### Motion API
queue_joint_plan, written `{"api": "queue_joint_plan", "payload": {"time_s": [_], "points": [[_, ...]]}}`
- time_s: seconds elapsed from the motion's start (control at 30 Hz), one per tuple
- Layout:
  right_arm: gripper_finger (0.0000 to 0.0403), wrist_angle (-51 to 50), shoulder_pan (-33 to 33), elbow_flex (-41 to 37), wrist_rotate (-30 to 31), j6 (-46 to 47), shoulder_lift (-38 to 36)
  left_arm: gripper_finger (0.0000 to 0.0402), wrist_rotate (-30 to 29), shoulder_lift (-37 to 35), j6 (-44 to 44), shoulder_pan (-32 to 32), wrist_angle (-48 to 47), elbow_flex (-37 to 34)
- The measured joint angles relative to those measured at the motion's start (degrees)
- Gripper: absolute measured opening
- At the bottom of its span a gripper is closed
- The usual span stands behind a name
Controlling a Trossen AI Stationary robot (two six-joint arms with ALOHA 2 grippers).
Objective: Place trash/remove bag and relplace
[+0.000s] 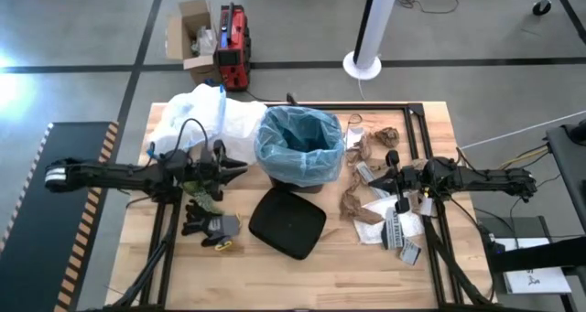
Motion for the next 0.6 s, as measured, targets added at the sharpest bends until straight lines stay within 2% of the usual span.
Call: {"api": "queue_joint_plan", "payload": {"time_s": [0.2,0.27,0.47,0.6], "points": [[0.0,0.0,-0.02,0.01,0.0,0.01,0.02,0.0129,-23.73,3.92,2.07,-13.68,-18.71,8.36],[0.0,0.0,0.0,0.02,-0.01,0.0,0.02,0.0146,-29.83,6.02,0.7,-17.76,-24.53,11.81],[0.0,0.0,0.0,0.02,-0.01,0.0,0.02,0.0183,-40.64,12.31,-11.82,-25.93,-37.72,19.61],[0.0,0.0,0.0,0.02,0.0,0.0,0.02,0.0193,-44.82,16.12,-20.75,-29.06,-46.14,23.66]]}}
